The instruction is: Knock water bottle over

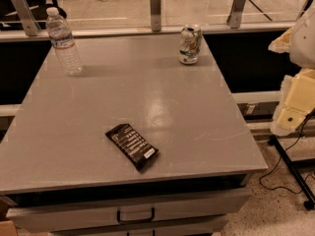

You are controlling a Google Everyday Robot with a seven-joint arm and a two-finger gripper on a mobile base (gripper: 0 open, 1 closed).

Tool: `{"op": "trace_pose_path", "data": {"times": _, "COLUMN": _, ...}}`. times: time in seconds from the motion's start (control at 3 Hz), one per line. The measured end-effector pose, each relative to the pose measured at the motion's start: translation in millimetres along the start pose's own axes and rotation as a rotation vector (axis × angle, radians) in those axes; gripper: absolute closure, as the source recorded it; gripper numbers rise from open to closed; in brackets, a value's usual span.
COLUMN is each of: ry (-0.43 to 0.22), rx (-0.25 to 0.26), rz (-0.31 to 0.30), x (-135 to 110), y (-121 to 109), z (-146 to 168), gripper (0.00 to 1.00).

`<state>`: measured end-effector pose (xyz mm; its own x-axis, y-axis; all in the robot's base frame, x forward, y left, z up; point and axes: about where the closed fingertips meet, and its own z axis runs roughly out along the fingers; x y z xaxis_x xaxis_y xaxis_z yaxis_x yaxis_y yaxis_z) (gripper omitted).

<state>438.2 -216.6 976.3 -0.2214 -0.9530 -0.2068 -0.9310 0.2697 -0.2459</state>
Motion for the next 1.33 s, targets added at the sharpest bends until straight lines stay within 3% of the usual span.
{"op": "trace_pose_path", "data": {"times": 0.33, "ry": 0.0, "rx": 0.0, "rz": 0.0, "x": -0.1, "y": -0.1, "z": 0.0, "gripper": 0.0}}
{"op": "trace_pose_path", "data": {"times": 0.67, "ry": -0.081, "rx": -0.002, "rz": -0.045, "x": -38.8, "y": -17.5, "z": 19.3, "gripper": 0.0}}
{"op": "trace_pose_path", "data": {"times": 1.0, "ry": -0.199, "rx": 0.004, "rz": -0.147, "x": -119.9, "y": -40.7, "z": 34.7, "gripper": 0.0}}
{"op": "trace_pose_path", "data": {"times": 1.33, "ry": -0.327, "rx": 0.019, "rz": -0.248, "x": -217.0, "y": -51.0, "z": 34.9, "gripper": 0.0}}
